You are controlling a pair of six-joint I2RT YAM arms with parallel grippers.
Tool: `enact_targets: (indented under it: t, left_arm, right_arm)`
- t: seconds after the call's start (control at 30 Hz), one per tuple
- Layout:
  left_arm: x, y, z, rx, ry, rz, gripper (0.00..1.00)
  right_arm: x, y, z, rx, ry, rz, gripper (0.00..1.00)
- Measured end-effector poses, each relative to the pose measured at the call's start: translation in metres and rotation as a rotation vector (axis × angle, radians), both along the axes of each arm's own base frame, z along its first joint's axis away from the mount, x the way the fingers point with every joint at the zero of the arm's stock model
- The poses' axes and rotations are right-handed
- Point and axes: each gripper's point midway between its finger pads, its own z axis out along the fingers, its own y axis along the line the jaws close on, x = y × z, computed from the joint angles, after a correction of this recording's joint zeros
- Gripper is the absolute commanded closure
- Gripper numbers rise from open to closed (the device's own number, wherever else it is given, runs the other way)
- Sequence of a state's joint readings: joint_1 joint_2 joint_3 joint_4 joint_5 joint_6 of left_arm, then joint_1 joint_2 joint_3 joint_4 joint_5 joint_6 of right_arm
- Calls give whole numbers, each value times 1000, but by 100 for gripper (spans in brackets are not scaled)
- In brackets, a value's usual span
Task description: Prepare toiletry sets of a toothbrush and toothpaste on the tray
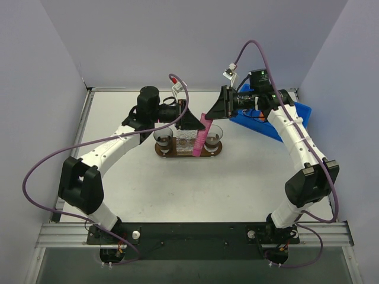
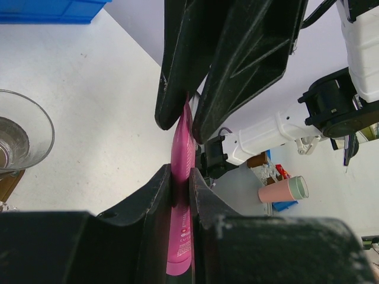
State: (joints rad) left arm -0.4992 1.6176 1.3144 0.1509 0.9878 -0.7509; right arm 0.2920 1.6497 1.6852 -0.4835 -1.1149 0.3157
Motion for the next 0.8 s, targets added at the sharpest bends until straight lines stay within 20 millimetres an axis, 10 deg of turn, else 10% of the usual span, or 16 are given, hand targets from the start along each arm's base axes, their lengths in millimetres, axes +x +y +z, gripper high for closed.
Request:
enact_targets:
  t: [0.33, 0.57, 0.8]
  left_arm:
    - [-1, 2, 3, -6, -12, 8, 93]
    - [-1, 3, 1, -9, -13, 12, 56]
    - [-2, 3, -4, -14, 8, 13, 45]
  right_arm:
    - [0, 0, 1, 7, -3, 9, 100]
    - [0, 0, 0, 3, -15, 10, 100]
    - [5, 2, 2, -10, -31, -25, 100]
